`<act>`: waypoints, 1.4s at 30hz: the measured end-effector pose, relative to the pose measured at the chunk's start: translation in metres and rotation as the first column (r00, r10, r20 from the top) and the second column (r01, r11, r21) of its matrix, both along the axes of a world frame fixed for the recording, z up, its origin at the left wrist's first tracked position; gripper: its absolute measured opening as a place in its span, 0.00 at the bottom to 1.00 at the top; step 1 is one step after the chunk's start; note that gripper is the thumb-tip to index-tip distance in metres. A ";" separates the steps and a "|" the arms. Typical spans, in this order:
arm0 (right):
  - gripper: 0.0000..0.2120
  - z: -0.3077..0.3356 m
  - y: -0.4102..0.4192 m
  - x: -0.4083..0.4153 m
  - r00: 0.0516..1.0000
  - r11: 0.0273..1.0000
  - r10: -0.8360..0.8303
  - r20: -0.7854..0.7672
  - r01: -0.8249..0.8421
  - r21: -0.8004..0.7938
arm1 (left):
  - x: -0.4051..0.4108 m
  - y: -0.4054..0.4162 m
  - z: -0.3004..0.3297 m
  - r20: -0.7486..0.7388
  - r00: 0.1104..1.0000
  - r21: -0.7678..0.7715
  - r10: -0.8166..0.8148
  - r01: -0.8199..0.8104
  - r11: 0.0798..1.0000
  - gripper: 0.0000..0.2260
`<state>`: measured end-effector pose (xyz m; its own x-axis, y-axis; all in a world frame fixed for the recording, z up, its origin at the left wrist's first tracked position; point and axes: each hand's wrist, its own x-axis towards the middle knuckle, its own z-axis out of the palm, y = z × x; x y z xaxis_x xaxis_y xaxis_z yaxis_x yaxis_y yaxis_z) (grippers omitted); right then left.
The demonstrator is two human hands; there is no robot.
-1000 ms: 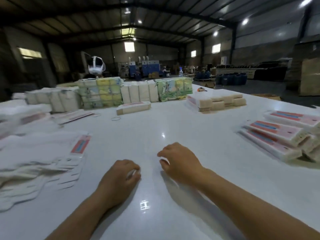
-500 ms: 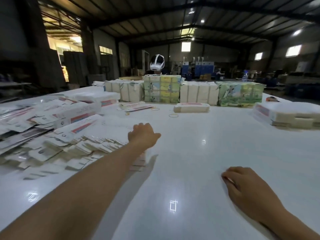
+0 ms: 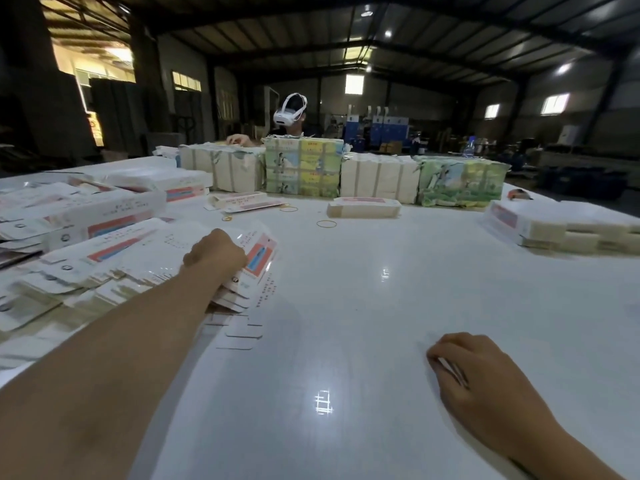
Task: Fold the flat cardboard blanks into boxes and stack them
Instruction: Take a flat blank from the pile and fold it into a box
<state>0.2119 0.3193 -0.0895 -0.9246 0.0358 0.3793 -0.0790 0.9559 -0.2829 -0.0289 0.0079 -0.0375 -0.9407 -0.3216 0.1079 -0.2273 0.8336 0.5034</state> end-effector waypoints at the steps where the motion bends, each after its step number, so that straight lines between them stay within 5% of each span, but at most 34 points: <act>1: 0.07 0.000 0.000 0.000 1.000 1.000 0.002 0.000 -0.002 0.002 | 0.002 0.002 -0.001 -0.048 0.999 0.027 -0.002 0.003 1.000 0.11; 5: 0.09 0.000 0.001 0.001 1.000 1.000 0.018 -0.009 -0.018 0.019 | 0.024 0.021 0.017 -0.181 0.974 0.316 -0.135 0.188 0.930 0.09; 8: 0.10 -0.001 0.001 0.001 1.000 0.999 0.011 0.014 -0.011 0.031 | 0.063 0.046 0.030 -0.188 0.921 0.579 -0.342 0.385 0.719 0.06; 11: 0.13 0.000 0.004 0.000 0.998 1.000 0.021 0.051 -0.021 0.001 | 0.107 0.068 0.029 -0.124 0.798 0.678 -0.590 0.502 0.537 0.06; 14: 0.13 0.008 0.005 0.001 0.998 0.959 -0.047 0.030 0.054 -0.278 | 0.141 0.082 0.015 -0.048 0.694 0.724 -0.718 0.520 0.454 0.08; 17: 0.14 0.017 0.008 0.011 0.988 0.706 -0.154 0.000 0.110 -0.700 | 0.164 0.087 -0.005 -0.016 0.629 0.761 -0.777 0.512 0.399 0.09; 20: 0.18 0.023 0.008 0.020 0.997 0.563 -0.054 -0.062 -0.021 -0.826 | 0.174 0.084 -0.016 -0.049 0.608 0.759 -0.792 0.538 0.367 0.09; 21: 0.18 0.025 0.006 0.022 0.996 0.468 -0.008 -0.087 -0.074 -0.881 | 0.175 0.082 -0.018 -0.057 0.607 0.750 -0.793 0.550 0.367 0.09; 23: 0.19 0.030 0.005 0.023 0.992 0.128 0.068 -0.109 -0.118 -0.985 | 0.174 0.079 -0.019 -0.067 0.605 0.728 -0.793 0.573 0.376 0.10; 25: 0.22 0.036 0.007 0.024 0.985 -0.195 0.131 -0.113 -0.087 -0.977 | 0.176 0.078 -0.018 -0.072 0.600 0.693 -0.797 0.605 0.392 0.11; 26: 0.25 0.037 0.009 0.024 0.980 -0.267 0.159 -0.116 -0.071 -0.961 | 0.176 0.078 -0.019 -0.077 0.602 0.665 -0.795 0.625 0.409 0.12; 29: 0.21 0.034 0.011 0.023 0.973 -0.143 0.215 -0.089 -0.059 -0.988 | 0.176 0.082 -0.021 -0.105 0.643 0.519 -0.759 0.686 0.509 0.13; 31: 0.13 0.030 0.010 0.021 0.973 -0.030 0.220 -0.072 -0.067 -0.997 | 0.178 0.086 -0.023 -0.075 0.606 -0.026 -0.792 0.793 0.609 0.20; 32: 0.11 0.029 0.008 0.021 0.973 -0.010 0.219 -0.067 -0.066 -0.998 | 0.182 0.090 -0.024 -0.060 0.590 -0.299 -0.805 0.759 0.579 0.27; 33: 0.10 0.028 0.005 0.021 0.971 0.003 0.229 -0.070 -0.072 -0.997 | 0.188 0.096 -0.026 -0.097 0.563 -0.415 -0.821 0.726 0.548 0.35; 36: 0.10 0.027 -0.003 0.024 0.940 0.010 0.328 -0.092 -0.101 -0.995 | 0.209 0.121 -0.026 -0.208 0.523 -0.469 -0.827 0.688 0.554 0.50; 42: 0.20 0.032 -0.002 0.029 0.874 -0.239 0.450 -0.184 -0.080 -0.968 | 0.219 0.134 -0.016 -0.520 0.334 -0.497 -0.786 0.630 0.596 0.41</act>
